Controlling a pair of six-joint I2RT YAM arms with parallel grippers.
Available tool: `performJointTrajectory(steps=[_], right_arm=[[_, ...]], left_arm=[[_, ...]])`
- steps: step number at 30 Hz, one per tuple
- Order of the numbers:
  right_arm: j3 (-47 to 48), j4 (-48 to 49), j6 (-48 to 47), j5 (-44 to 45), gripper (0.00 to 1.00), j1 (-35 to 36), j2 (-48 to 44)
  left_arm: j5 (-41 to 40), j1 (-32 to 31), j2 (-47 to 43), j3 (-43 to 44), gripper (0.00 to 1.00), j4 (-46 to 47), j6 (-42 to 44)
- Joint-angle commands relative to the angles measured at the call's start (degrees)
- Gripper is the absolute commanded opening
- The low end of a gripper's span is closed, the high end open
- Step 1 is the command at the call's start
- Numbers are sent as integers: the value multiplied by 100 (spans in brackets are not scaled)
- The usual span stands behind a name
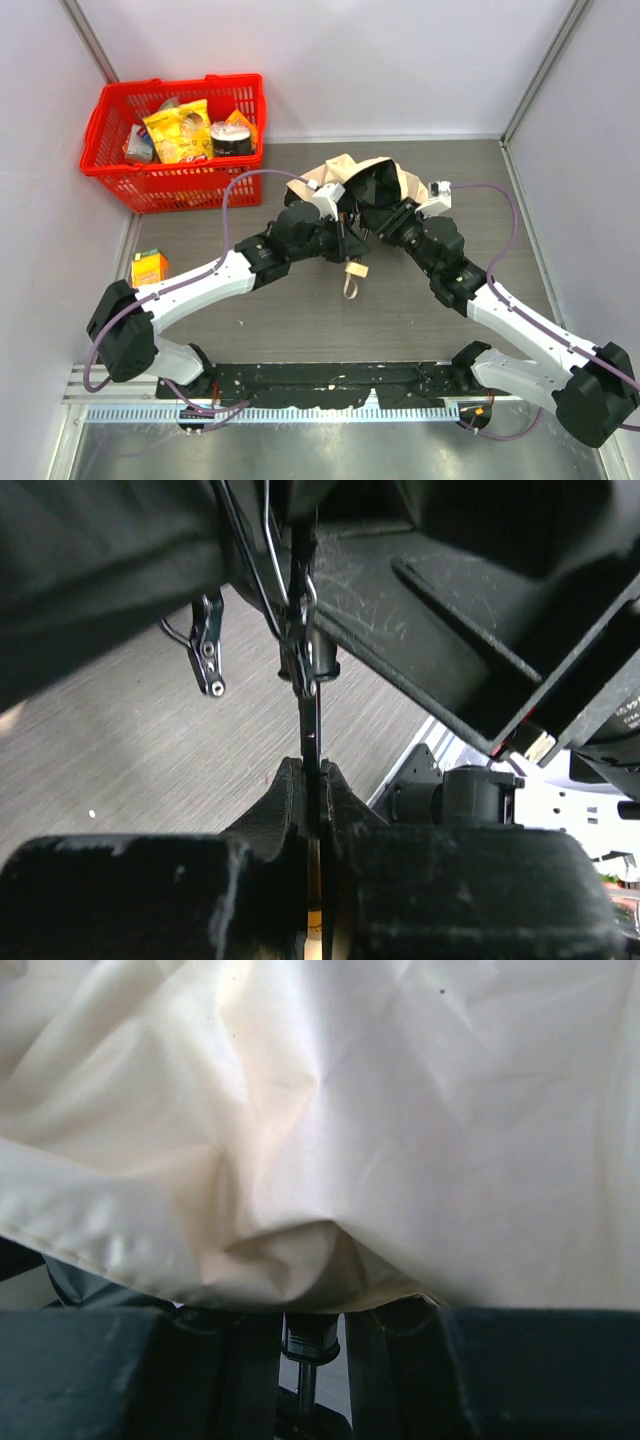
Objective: Put away the umbrella
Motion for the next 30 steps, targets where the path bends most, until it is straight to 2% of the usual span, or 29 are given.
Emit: performJointTrajectory(steps=[1,2,3,5,7,8,11,14,16,18,19,22,24,26,28,30], right_arm=[[181,-271,-779,269,0,26,-37],[138,-62,-883,269,0,26,-54],[33,201,-963,269,0,9,-63],[-99,623,-1130,260,0,-61,-107],[-144,879,-1332,182,0,-158,-107],[-135,942,-1507,146,0,-246,-98],[-267,1423,-1920,-230,0,-422,-98],[-504,1916,-2413,-731,0,-737,-168],[-706,2426,-2510,-1659,0,-1001,-195],[-856,3067,-2519,-2546,0,-1247,-169],[-882,3321,-2528,-2752,0,-1283,-169],[-952,3342,-3045,-3508,0,-1354,-265],[-1128,3070,-3450,-3476,1,-1363,-423],[-1408,3226,-3705,-3667,0,-1354,-476],[-1707,3796,-3898,-3878,1,-1310,-529],[-1875,3520,-4380,-3592,0,-1179,-800]], left_arm=[[-79,143,-209,-119,0,1347,29],[88,143,-217,-286,0,1478,-32],[194,143,-270,-401,6,1471,-77],[239,143,-471,-690,42,1313,19],[204,143,-866,-1007,70,1208,168],[178,152,-1129,-1130,79,1077,273],[47,143,-1937,-1570,83,716,511],[-383,143,-3001,-2062,71,356,564],[-883,143,-3651,-2300,68,49,547],[-1560,143,-4109,-2336,70,-461,477],[-1798,143,-4242,-2292,75,-671,451],[-1976,152,-4357,-1924,87,-1024,450],[-1889,152,-4278,-1625,91,-1200,433],[-1765,152,-4199,-1414,91,-1184,380],[-1643,161,-4112,-1221,88,-1070,266],[-1249,187,-3902,-940,87,-920,222]])
